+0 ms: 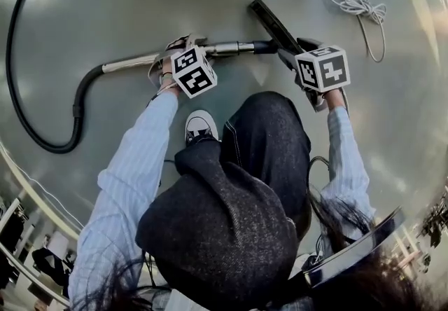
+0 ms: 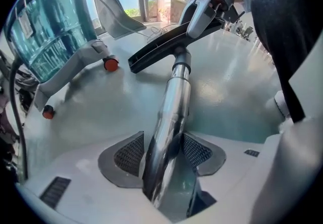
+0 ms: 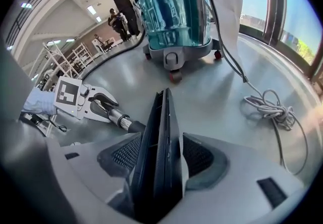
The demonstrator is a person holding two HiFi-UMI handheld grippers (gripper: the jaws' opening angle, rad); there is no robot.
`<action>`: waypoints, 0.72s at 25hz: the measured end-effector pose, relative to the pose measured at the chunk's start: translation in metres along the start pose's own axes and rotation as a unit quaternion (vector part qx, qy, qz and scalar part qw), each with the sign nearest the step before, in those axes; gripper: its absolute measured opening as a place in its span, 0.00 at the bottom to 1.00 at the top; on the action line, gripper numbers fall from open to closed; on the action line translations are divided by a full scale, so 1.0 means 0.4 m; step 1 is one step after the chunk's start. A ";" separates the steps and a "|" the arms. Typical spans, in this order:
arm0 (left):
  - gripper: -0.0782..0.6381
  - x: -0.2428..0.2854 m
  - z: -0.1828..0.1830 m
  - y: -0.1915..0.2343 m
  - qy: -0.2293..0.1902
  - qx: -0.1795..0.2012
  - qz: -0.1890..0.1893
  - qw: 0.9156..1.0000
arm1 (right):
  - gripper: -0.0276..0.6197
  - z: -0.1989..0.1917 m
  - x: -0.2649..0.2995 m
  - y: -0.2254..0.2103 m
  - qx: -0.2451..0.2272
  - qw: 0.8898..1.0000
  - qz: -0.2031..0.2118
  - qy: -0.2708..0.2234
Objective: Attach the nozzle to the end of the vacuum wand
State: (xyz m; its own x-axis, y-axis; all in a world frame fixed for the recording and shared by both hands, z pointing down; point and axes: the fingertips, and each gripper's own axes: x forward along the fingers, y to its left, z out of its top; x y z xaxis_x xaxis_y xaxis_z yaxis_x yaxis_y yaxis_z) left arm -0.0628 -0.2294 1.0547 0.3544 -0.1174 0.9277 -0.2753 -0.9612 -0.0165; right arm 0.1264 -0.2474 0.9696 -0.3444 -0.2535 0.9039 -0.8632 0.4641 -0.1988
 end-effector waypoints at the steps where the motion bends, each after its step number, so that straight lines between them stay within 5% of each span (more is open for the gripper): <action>1: 0.40 -0.005 -0.005 0.004 -0.001 -0.009 0.014 1.000 | 0.41 -0.002 -0.006 -0.003 0.001 1.000 -0.006 -0.008; 10: 0.40 -0.140 -0.002 0.041 -0.080 -0.140 0.054 0.985 | 0.41 0.041 -0.127 0.008 0.017 0.995 0.006 -0.102; 15: 0.37 -0.219 0.044 0.093 -0.173 -0.225 0.050 0.958 | 0.41 0.109 -0.174 0.060 0.028 0.984 0.055 -0.168; 18: 0.23 -0.273 0.076 0.116 -0.209 -0.255 0.061 0.942 | 0.41 0.130 -0.181 0.081 0.036 0.978 0.076 -0.193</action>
State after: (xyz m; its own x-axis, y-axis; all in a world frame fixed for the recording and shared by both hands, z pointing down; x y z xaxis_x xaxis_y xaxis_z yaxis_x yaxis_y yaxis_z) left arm -0.0872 -0.2686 0.9413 0.5837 -0.4107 0.7004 -0.6930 -0.7015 0.1662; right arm 0.1042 -0.2580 0.8780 -0.5724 -0.4941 0.6544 -0.8101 0.4645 -0.3578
